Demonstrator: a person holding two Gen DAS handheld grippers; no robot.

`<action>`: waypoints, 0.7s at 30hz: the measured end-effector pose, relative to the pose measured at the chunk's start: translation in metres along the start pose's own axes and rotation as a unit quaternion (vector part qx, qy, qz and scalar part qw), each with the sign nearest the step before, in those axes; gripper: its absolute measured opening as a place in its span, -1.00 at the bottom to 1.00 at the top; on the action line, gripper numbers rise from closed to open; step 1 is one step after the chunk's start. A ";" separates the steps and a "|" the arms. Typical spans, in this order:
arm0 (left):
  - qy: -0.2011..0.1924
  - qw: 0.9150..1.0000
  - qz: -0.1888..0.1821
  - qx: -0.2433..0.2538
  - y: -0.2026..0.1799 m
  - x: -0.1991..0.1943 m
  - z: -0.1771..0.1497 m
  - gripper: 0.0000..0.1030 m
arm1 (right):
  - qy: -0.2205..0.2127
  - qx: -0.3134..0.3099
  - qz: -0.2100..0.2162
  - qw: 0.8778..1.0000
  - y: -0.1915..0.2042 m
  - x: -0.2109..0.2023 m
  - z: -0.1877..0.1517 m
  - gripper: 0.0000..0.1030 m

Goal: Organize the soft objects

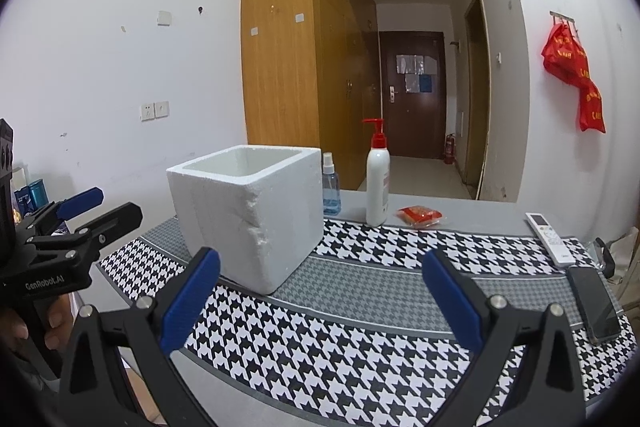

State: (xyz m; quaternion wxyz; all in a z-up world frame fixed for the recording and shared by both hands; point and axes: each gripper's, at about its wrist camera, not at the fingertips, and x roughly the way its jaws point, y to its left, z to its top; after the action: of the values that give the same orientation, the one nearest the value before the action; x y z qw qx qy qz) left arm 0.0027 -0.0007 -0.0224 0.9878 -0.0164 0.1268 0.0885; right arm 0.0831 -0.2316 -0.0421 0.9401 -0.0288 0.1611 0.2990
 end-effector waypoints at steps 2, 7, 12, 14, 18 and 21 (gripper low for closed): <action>0.000 1.000 0.000 -0.002 0.000 -0.001 0.000 0.98 | 0.000 0.001 0.001 1.000 0.000 -0.001 0.000 0.99; 0.000 1.000 -0.003 -0.001 0.000 -0.002 0.001 0.98 | -0.001 0.000 -0.001 1.000 0.000 -0.002 0.000 0.99; 0.001 1.000 -0.004 0.003 -0.001 -0.002 -0.001 0.98 | 0.003 -0.001 -0.001 1.000 0.000 0.000 -0.002 0.99; 0.001 1.000 -0.003 0.004 -0.001 -0.002 -0.001 0.98 | 0.004 0.000 -0.001 1.000 0.000 0.000 -0.002 0.99; 0.003 1.000 -0.002 0.004 -0.001 -0.001 -0.002 0.98 | 0.003 -0.001 0.000 1.000 0.000 -0.001 -0.001 0.99; 0.007 1.000 -0.002 0.005 -0.002 0.001 -0.001 0.98 | 0.002 -0.001 0.001 1.000 0.001 -0.001 -0.001 0.99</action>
State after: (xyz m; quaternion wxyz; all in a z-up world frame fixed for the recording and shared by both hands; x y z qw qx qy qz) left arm 0.0040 -0.0024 -0.0239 0.9872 -0.0119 0.1338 0.0859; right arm 0.0815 -0.2317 -0.0424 0.9396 -0.0304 0.1624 0.2998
